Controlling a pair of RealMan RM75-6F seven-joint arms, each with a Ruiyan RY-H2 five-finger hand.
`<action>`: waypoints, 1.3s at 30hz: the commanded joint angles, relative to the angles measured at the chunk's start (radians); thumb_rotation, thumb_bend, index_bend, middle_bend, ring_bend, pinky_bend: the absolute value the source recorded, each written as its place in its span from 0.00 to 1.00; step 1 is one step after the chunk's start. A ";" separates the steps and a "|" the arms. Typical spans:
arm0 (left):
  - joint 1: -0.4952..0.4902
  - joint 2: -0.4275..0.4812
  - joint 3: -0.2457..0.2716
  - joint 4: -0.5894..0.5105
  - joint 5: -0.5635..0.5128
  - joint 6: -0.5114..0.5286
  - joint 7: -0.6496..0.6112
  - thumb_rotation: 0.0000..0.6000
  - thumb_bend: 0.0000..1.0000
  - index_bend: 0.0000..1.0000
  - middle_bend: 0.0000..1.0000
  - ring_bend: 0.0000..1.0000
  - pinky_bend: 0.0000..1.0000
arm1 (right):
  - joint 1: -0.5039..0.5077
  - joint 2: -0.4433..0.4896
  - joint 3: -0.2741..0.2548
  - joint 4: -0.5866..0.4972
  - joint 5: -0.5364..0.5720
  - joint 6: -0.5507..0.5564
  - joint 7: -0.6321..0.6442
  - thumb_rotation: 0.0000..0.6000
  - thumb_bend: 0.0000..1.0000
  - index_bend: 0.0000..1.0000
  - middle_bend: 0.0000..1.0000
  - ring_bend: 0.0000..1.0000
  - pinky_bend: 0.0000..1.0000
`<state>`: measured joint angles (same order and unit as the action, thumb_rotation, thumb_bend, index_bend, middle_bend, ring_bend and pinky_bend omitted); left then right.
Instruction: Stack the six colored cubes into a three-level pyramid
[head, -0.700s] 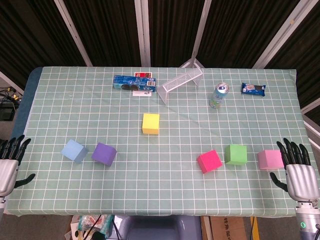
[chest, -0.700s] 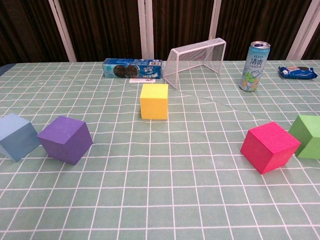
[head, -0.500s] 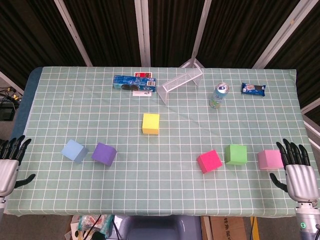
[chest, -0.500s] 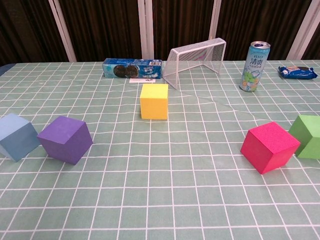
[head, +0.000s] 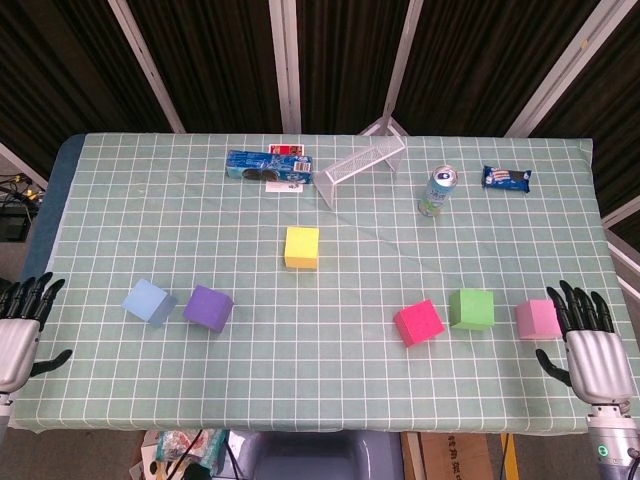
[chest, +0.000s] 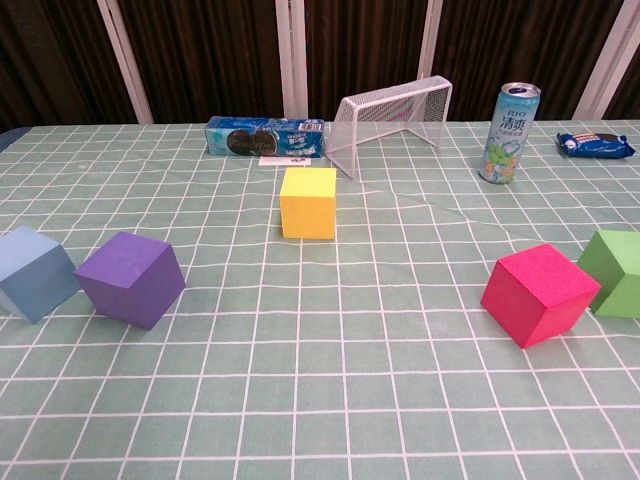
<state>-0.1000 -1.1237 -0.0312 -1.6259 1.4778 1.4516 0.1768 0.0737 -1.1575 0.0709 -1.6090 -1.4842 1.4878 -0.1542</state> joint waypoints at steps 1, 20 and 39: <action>-0.003 0.004 0.003 -0.004 -0.001 -0.010 0.010 1.00 0.00 0.00 0.00 0.00 0.00 | -0.001 0.004 0.001 -0.008 0.005 -0.002 0.007 1.00 0.26 0.00 0.00 0.00 0.00; -0.118 0.063 -0.044 -0.201 -0.013 -0.132 0.186 1.00 0.00 0.00 0.06 0.00 0.03 | 0.016 0.016 0.012 -0.038 0.041 -0.049 0.061 1.00 0.26 0.00 0.00 0.00 0.00; -0.418 -0.007 -0.106 -0.284 -0.366 -0.463 0.522 1.00 0.01 0.00 0.15 0.00 0.06 | 0.015 0.031 0.011 -0.044 0.056 -0.059 0.086 1.00 0.26 0.00 0.00 0.00 0.00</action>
<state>-0.4958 -1.1103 -0.1368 -1.9218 1.1347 1.0018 0.6753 0.0891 -1.1272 0.0818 -1.6530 -1.4284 1.4286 -0.0684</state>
